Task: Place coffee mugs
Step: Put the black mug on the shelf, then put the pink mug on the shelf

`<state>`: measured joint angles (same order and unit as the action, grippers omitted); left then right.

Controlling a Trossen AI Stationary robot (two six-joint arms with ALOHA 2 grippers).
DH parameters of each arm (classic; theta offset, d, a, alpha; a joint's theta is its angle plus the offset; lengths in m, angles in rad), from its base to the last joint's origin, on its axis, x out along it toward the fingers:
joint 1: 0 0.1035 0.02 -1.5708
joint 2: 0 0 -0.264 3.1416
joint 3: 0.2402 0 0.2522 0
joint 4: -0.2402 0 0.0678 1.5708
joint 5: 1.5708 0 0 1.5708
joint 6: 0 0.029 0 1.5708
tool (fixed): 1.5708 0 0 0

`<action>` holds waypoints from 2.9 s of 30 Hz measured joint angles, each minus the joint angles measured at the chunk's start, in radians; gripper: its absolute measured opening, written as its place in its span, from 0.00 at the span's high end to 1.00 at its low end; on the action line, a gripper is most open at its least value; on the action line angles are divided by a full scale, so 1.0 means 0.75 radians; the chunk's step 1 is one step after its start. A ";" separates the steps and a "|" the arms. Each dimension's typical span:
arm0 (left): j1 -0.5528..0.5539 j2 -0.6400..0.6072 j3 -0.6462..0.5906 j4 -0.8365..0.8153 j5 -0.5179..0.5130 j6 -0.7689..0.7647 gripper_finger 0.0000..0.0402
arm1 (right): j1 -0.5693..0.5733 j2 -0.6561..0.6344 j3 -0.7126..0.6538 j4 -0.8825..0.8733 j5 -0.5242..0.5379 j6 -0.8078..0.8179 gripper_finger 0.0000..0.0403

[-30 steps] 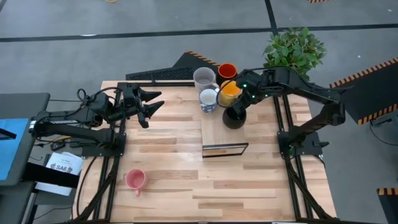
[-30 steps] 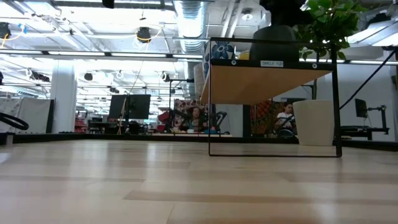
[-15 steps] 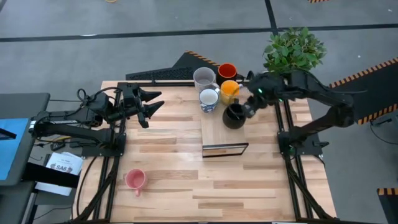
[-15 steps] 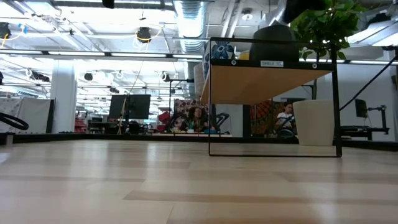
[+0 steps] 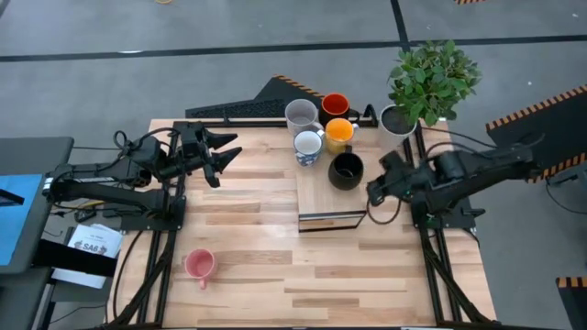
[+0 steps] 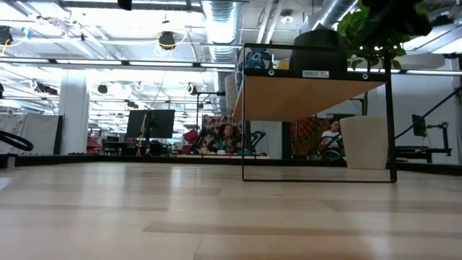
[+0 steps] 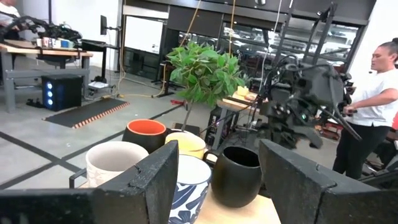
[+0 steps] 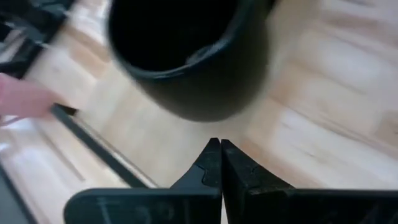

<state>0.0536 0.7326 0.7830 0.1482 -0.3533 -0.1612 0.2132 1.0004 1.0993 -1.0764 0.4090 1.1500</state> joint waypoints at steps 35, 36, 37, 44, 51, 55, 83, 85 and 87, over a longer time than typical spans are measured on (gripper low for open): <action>0.000 0.001 0.001 -0.001 -0.018 -0.001 0.49 | -0.095 0.217 -0.058 0.375 -0.032 -0.279 0.96; 0.000 0.001 0.000 -0.002 -0.018 -0.001 0.49 | -0.092 0.212 -0.053 0.375 -0.057 -0.280 0.96; 0.000 0.001 0.000 -0.001 -0.017 -0.001 0.49 | -0.088 0.208 -0.048 0.357 -0.084 -0.288 0.96; 0.000 0.001 0.001 -0.003 -0.021 -0.001 0.49 | -0.009 0.120 0.039 0.429 -0.049 -0.435 0.93; 0.000 0.001 0.001 -0.002 -0.029 -0.001 0.49 | -0.033 0.054 0.052 0.752 0.090 -0.713 0.91; 0.000 0.001 0.001 -0.002 -0.033 -0.001 0.49 | -0.086 0.051 0.052 0.850 0.086 -0.804 0.90; 0.000 0.001 0.001 -0.001 -0.034 -0.016 0.49 | -0.183 0.051 0.051 0.893 -0.028 -0.884 0.44; 0.000 0.001 0.001 -0.001 -0.034 -0.016 0.49 | -0.183 0.051 0.051 0.893 -0.028 -0.887 0.43; 0.000 0.001 0.001 -0.001 -0.034 -0.016 0.49 | -0.183 0.051 0.051 0.893 -0.028 -0.888 0.43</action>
<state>0.0536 0.7330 0.7834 0.1478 -0.3786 -0.1734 0.0757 1.0389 1.1378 -0.4065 0.3883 0.4841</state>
